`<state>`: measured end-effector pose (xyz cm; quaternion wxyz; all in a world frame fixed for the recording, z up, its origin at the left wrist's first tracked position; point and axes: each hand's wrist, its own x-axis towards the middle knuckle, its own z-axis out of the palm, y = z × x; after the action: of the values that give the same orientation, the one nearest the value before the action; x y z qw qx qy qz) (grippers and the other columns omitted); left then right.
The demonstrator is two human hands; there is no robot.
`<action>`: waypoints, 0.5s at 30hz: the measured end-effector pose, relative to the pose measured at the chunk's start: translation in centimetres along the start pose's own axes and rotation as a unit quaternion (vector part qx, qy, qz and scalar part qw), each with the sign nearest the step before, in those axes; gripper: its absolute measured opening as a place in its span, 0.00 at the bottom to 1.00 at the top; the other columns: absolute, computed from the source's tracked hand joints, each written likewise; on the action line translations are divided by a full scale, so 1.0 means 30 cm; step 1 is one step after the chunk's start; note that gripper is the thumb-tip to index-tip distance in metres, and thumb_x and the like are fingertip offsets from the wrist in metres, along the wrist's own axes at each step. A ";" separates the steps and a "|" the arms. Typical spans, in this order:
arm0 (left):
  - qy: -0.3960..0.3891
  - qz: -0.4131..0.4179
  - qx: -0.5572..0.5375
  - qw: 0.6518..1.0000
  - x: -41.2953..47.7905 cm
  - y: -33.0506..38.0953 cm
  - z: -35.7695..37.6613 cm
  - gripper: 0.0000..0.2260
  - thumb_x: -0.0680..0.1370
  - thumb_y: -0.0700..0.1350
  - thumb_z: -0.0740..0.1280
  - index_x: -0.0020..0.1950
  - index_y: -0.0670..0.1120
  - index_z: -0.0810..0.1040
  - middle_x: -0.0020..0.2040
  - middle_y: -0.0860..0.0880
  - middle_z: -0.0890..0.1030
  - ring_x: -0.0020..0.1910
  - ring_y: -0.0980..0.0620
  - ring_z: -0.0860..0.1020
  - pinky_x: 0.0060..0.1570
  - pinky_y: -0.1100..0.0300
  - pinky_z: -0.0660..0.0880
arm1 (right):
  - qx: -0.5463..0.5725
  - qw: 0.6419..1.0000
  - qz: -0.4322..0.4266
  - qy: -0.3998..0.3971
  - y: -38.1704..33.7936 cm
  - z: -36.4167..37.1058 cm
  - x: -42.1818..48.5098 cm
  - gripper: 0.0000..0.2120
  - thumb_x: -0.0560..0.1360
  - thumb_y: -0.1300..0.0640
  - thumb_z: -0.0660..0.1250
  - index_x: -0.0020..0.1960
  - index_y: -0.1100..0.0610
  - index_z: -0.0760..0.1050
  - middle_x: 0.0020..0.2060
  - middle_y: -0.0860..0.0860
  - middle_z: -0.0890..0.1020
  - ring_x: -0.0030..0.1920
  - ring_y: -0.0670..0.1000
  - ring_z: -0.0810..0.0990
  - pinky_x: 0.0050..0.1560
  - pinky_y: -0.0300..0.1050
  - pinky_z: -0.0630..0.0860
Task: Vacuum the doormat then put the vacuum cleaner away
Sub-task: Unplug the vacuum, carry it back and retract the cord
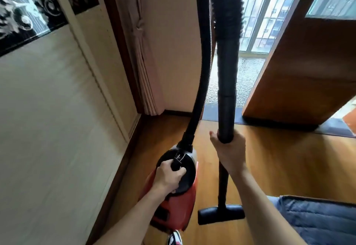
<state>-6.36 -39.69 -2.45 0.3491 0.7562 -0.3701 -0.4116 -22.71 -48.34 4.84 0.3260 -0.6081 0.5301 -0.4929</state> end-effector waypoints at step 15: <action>0.004 0.000 -0.002 1.000 0.822 0.369 0.014 0.11 0.74 0.43 0.70 0.33 0.44 0.74 0.25 0.48 0.74 0.19 0.48 0.71 0.20 0.61 0.69 | 0.007 1.000 0.001 0.020 0.150 0.291 0.813 0.17 0.71 0.64 0.76 0.35 0.68 0.69 0.29 0.66 0.72 0.29 0.54 0.66 0.29 0.52 0.68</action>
<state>-0.20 -66.01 -2.37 0.3519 0.7571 -0.3684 -0.4090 -17.08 -74.03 4.27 0.3200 -0.5956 0.5333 -0.5083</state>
